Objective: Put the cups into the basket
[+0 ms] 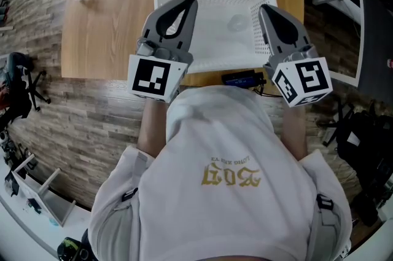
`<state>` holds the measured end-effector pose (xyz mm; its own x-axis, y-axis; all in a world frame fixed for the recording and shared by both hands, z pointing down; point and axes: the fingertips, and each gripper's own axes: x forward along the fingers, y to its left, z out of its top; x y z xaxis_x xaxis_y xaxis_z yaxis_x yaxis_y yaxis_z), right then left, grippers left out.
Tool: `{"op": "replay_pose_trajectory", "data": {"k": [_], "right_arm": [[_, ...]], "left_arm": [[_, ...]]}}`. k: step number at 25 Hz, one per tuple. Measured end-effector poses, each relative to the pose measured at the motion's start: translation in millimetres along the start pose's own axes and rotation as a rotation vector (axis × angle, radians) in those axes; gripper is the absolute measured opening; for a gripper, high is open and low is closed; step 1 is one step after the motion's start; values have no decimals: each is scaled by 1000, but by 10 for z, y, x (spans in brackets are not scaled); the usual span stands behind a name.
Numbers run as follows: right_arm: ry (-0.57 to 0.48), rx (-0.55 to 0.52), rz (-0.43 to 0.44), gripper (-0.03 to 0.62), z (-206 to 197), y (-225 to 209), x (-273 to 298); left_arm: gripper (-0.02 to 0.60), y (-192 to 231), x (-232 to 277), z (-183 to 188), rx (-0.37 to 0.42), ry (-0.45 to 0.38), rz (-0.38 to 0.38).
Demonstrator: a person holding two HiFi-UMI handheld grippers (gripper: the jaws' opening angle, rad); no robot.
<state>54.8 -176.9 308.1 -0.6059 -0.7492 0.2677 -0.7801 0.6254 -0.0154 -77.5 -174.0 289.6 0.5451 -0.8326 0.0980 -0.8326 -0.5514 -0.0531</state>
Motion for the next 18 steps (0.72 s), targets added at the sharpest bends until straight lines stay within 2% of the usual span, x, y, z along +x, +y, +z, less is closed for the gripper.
{"op": "replay_pose_trajectory", "data": {"k": [9, 14, 18], "right_arm": [[14, 0, 4, 9, -35, 41, 23], [16, -2, 3, 9, -46, 28, -2], [19, -5, 4, 9, -46, 39, 19]], "left_arm": [[8, 40, -20, 27, 1, -8, 1], [8, -27, 4, 36, 30, -4, -6], [8, -42, 17, 25, 16, -3, -14]]}}
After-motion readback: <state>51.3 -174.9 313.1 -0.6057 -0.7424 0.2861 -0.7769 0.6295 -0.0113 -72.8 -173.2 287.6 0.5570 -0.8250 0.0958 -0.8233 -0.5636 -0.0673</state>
